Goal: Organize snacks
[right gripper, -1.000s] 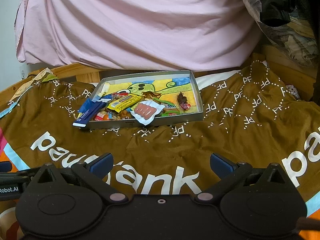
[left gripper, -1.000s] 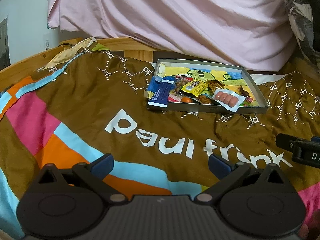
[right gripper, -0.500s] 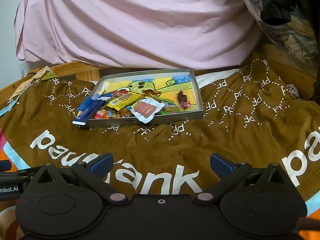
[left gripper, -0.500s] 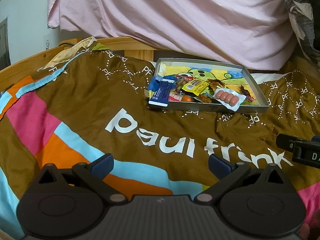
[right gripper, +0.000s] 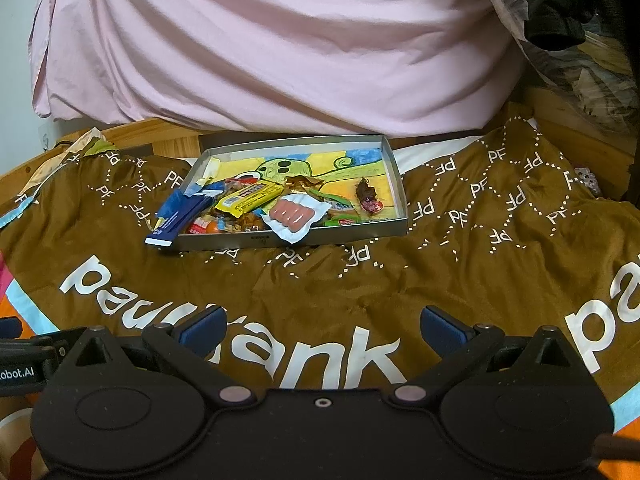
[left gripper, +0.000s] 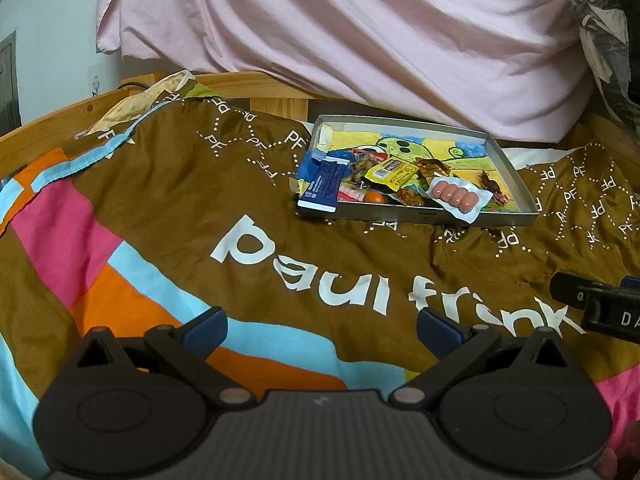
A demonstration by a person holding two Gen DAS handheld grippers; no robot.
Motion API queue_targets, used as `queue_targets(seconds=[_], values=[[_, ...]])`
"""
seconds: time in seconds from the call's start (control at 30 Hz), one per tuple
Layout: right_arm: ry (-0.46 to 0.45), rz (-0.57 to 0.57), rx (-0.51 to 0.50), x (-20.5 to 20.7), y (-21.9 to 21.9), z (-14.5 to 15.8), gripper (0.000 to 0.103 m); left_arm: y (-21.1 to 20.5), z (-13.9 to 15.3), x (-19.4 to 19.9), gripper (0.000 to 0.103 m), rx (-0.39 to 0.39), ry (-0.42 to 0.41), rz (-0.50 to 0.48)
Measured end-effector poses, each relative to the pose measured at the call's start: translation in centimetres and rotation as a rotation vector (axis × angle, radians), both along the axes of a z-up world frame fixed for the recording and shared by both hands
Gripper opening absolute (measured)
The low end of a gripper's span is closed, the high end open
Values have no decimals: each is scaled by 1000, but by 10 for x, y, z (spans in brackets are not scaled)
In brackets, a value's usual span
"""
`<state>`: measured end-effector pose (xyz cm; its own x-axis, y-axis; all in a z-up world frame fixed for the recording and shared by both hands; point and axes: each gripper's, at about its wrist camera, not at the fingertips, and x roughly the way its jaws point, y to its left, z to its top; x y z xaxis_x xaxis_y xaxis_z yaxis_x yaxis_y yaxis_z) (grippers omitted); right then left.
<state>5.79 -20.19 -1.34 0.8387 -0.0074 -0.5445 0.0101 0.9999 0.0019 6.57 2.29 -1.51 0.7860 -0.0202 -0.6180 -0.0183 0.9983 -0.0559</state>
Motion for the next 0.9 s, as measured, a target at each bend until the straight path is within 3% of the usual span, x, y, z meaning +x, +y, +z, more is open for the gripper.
queue_targets(seconds=[0.9], values=[[3, 2, -2, 1, 1, -1, 102, -2, 5, -5, 103, -13, -15, -16]])
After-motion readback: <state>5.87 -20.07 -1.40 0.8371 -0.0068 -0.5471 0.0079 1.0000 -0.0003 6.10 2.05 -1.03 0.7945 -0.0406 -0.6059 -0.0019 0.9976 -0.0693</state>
